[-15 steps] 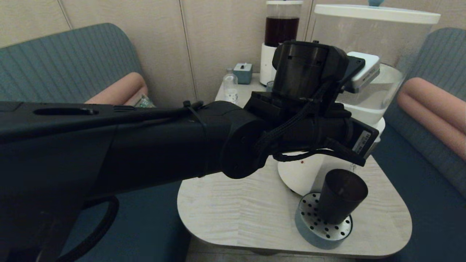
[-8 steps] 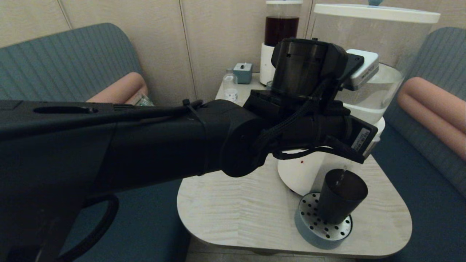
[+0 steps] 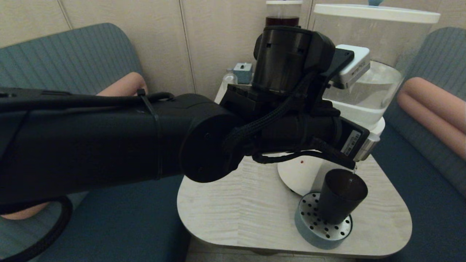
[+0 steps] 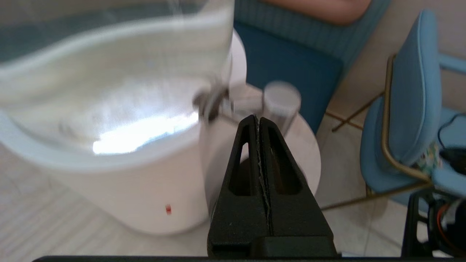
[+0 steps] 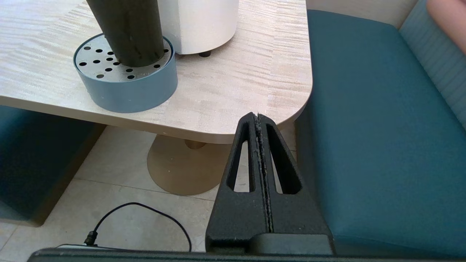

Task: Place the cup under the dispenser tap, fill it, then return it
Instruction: Turn off the faucet

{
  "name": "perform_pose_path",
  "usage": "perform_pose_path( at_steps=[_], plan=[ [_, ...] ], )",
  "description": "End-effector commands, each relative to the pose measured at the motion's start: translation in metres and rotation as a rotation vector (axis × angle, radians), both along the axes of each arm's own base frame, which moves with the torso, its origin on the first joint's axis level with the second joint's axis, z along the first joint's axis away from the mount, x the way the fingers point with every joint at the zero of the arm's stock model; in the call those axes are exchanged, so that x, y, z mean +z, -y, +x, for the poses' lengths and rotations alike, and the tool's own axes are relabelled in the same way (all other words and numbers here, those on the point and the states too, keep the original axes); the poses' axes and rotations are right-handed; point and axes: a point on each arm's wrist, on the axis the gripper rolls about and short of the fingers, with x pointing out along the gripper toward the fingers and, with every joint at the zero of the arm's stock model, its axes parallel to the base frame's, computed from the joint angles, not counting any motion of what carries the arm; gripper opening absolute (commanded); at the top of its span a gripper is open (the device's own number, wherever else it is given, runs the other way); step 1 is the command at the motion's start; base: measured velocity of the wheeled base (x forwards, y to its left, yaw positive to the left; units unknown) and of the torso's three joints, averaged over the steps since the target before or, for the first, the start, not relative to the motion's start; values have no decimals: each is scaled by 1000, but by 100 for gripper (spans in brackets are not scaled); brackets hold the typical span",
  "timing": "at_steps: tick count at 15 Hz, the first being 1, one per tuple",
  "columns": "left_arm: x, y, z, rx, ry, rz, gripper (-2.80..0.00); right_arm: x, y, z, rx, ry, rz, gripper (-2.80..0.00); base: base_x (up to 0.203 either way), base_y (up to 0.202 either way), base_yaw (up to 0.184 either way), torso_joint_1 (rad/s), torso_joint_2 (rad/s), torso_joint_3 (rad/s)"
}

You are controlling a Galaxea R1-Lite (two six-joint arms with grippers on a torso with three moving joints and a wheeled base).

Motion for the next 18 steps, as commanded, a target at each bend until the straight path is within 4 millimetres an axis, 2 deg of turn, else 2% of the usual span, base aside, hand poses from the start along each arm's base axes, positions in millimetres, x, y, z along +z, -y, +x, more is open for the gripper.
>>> perform_pose_path(
  at_steps=[1, 4, 18],
  plan=[
    [-3, -4, -3, -3, -6, 12, -280, 0, 0, 0, 1, 2, -1, -280, 0, 0, 0, 0, 0, 0],
    [-9, 2, 2, -3, -9, 20, -280, 0, 0, 0, 1, 1, -1, -280, 0, 0, 0, 0, 0, 0],
    [-15, 18, 14, -5, -1, 6, -280, 0, 0, 0, 1, 1, -1, -280, 0, 0, 0, 0, 0, 0]
  ],
)
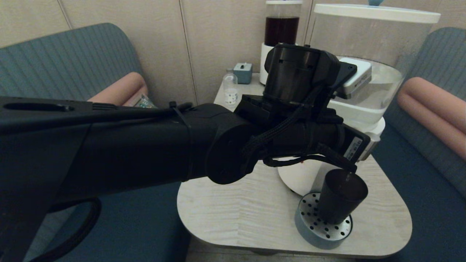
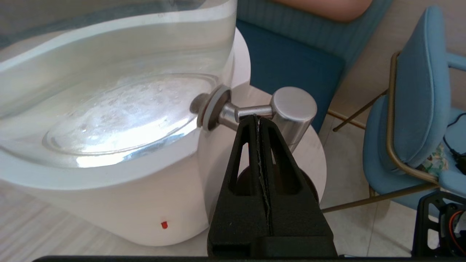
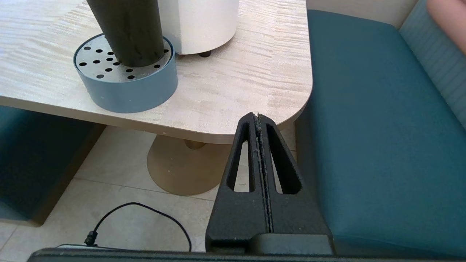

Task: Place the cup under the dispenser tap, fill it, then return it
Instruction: Turn off the faucet

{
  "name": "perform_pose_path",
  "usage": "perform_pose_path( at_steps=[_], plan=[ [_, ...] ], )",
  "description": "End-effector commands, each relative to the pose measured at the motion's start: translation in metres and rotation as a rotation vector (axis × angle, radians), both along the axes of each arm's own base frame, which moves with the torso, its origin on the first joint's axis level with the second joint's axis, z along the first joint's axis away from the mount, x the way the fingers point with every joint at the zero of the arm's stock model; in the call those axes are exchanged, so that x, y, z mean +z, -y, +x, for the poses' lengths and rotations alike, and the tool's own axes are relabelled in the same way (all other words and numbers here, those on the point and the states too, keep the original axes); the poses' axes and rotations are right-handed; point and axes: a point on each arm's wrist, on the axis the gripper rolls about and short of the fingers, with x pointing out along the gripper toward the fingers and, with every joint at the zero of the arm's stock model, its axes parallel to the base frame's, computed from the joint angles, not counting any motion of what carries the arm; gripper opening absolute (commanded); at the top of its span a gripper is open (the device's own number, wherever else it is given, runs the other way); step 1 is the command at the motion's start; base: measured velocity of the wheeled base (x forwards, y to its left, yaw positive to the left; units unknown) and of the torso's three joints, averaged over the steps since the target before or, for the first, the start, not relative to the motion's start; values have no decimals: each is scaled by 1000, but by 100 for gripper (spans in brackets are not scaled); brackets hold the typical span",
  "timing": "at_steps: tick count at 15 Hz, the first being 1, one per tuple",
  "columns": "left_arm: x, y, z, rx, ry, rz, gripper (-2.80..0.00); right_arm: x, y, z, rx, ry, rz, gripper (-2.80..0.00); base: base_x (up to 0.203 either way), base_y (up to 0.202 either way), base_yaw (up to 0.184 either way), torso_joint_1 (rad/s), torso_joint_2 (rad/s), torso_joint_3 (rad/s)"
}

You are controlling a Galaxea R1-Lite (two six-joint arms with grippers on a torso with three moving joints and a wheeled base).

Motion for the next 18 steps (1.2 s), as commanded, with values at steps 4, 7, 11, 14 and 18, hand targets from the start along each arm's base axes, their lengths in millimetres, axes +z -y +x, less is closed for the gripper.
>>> perform_pose_path(
  at_steps=[4, 7, 11, 14, 18],
  plan=[
    [-3, 5, 4, -1, 1, -1, -280, 0, 0, 0, 1, 2, -1, -280, 0, 0, 0, 0, 0, 0],
    [-7, 8, 6, -1, -1, 5, -280, 0, 0, 0, 1, 2, -1, -280, 0, 0, 0, 0, 0, 0],
    [-12, 13, 9, -3, -2, 6, -280, 0, 0, 0, 1, 1, -1, -280, 0, 0, 0, 0, 0, 0],
    [-10, 16, 12, -3, 6, -5, -280, 0, 0, 0, 1, 2, -1, -280, 0, 0, 0, 0, 0, 0],
    [-6, 16, 12, -3, 15, -18, -280, 0, 0, 0, 1, 2, -1, -280, 0, 0, 0, 0, 0, 0]
  ],
)
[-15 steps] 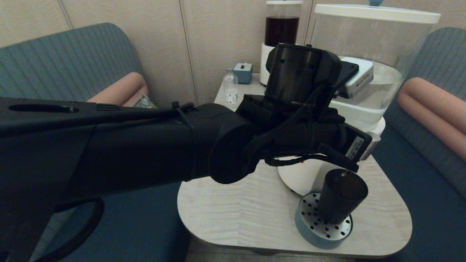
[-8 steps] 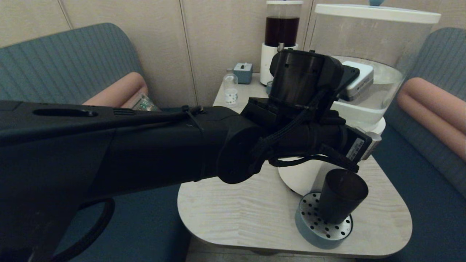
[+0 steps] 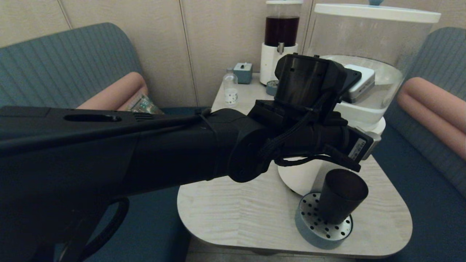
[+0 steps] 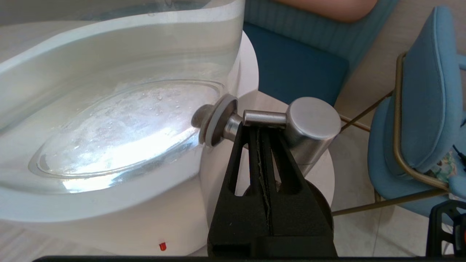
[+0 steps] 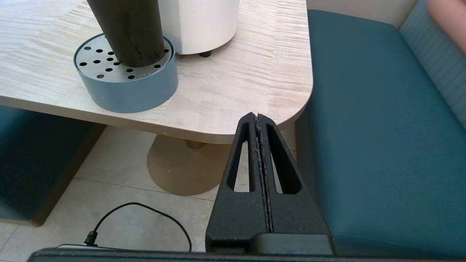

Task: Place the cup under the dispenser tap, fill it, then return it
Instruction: Turn off the faucet

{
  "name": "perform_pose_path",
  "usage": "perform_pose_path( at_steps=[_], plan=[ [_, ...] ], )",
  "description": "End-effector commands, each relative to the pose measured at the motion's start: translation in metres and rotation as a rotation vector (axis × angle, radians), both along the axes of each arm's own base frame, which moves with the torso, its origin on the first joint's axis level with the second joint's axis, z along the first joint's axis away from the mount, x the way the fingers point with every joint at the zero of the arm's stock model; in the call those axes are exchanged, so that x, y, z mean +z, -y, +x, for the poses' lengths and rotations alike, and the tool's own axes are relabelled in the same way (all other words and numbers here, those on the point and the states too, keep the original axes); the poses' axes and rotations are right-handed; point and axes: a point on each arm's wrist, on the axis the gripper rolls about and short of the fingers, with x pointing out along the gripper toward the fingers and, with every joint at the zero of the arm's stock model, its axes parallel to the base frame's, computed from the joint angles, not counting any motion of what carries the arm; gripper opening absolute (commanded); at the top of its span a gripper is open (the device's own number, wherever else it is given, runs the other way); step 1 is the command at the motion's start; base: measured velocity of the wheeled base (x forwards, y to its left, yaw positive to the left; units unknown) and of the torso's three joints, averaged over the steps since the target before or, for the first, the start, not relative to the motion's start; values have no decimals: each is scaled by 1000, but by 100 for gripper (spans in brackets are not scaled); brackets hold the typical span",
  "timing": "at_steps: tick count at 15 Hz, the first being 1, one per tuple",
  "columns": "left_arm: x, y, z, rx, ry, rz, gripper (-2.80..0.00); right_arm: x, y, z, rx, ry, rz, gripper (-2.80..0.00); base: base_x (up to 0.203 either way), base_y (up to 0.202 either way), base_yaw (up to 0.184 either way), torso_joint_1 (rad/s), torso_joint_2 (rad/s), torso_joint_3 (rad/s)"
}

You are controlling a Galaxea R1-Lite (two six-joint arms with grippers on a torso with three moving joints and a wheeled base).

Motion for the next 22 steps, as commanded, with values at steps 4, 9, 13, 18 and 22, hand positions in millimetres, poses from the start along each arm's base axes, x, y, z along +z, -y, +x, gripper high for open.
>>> perform_pose_path(
  at_steps=[4, 9, 13, 18, 22],
  plan=[
    [-5, 7, 5, -9, 5, -5, -280, 0, 0, 0, 1, 1, -1, -280, 0, 0, 0, 0, 0, 0],
    [-5, 7, 4, -10, 3, -3, -280, 0, 0, 0, 1, 1, -1, -280, 0, 0, 0, 0, 0, 0],
    [2, 1, 1, -7, 2, -6, -280, 0, 0, 0, 1, 2, -1, -280, 0, 0, 0, 0, 0, 0],
    [-4, 5, 4, -8, 0, 0, -280, 0, 0, 0, 1, 2, -1, -280, 0, 0, 0, 0, 0, 0],
    [-2, 3, 2, -6, -4, 5, -280, 0, 0, 0, 1, 1, -1, -280, 0, 0, 0, 0, 0, 0]
  ],
)
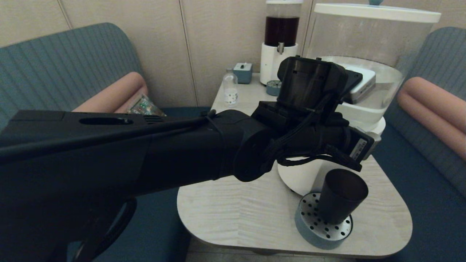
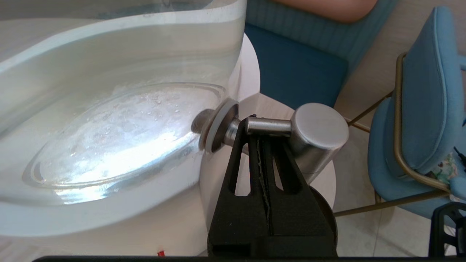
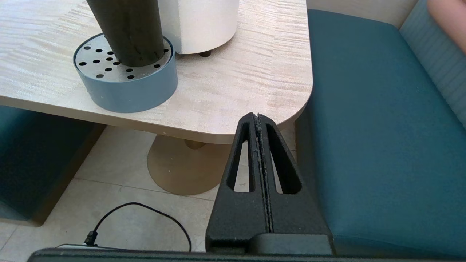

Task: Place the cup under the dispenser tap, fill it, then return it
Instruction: Turn off the faucet, then place the cup next to the water dispenser

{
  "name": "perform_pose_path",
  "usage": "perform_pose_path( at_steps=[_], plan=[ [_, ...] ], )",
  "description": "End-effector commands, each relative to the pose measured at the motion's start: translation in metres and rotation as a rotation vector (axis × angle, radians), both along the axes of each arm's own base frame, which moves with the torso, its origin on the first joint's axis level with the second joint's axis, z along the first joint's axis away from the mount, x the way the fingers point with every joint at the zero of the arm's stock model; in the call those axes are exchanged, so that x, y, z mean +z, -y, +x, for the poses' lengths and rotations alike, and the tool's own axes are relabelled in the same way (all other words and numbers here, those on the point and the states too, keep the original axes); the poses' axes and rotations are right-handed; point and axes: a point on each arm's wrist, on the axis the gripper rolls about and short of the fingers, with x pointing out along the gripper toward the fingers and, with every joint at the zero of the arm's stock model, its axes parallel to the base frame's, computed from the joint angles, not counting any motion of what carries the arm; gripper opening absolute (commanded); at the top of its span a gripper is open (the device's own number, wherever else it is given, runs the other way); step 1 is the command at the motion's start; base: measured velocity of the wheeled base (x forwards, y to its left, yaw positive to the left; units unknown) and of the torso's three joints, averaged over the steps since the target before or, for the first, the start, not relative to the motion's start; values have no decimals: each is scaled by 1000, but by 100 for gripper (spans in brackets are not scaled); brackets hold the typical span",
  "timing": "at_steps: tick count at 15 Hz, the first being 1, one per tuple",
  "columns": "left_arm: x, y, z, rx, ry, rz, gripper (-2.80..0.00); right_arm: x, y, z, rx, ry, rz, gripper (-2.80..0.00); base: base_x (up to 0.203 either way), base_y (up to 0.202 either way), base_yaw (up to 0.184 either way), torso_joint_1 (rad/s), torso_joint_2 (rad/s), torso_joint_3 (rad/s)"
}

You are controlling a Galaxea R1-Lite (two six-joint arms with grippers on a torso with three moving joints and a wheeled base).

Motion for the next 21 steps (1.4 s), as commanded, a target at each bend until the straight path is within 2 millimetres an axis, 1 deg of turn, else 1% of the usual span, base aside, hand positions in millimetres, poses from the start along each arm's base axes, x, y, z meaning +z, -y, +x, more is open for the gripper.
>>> perform_pose_path(
  at_steps=[1, 2, 4, 8, 10, 11, 13, 15, 16, 18, 19, 21],
  plan=[
    [3, -4, -3, 1, -2, 2, -280, 0, 0, 0, 1, 1, -1, -280, 0, 0, 0, 0, 0, 0],
    [4, -7, -4, 2, -6, 6, -280, 0, 0, 0, 1, 3, -1, -280, 0, 0, 0, 0, 0, 0],
    [-3, -17, -11, 4, -35, 45, -280, 0, 0, 0, 1, 3, -1, -280, 0, 0, 0, 0, 0, 0],
    [10, -45, -30, 12, -44, 56, -280, 0, 0, 0, 1, 3, -1, -280, 0, 0, 0, 0, 0, 0],
    [18, -66, -43, 18, -49, 59, -280, 0, 0, 0, 1, 2, -1, -280, 0, 0, 0, 0, 0, 0],
    [22, -78, -51, 19, -51, 58, -280, 0, 0, 0, 1, 3, -1, -280, 0, 0, 0, 0, 0, 0],
    [30, -112, -75, 23, -78, 46, -280, 0, 0, 0, 1, 2, -1, -280, 0, 0, 0, 0, 0, 0],
    [35, -155, -107, 19, -125, 12, -280, 0, 0, 0, 1, 1, -1, -280, 0, 0, 0, 0, 0, 0],
    [33, -178, -123, 7, -150, -7, -280, 0, 0, 0, 1, 2, -1, -280, 0, 0, 0, 0, 0, 0],
    [24, -221, -153, -12, -190, -46, -280, 0, 0, 0, 1, 1, -1, -280, 0, 0, 0, 0, 0, 0],
    [12, -238, -163, -13, -210, -58, -280, 0, 0, 0, 1, 2, -1, -280, 0, 0, 0, 0, 0, 0],
    [-11, -254, -170, 2, -208, -117, -280, 0, 0, 0, 1, 3, -1, -280, 0, 0, 0, 0, 0, 0]
  ],
)
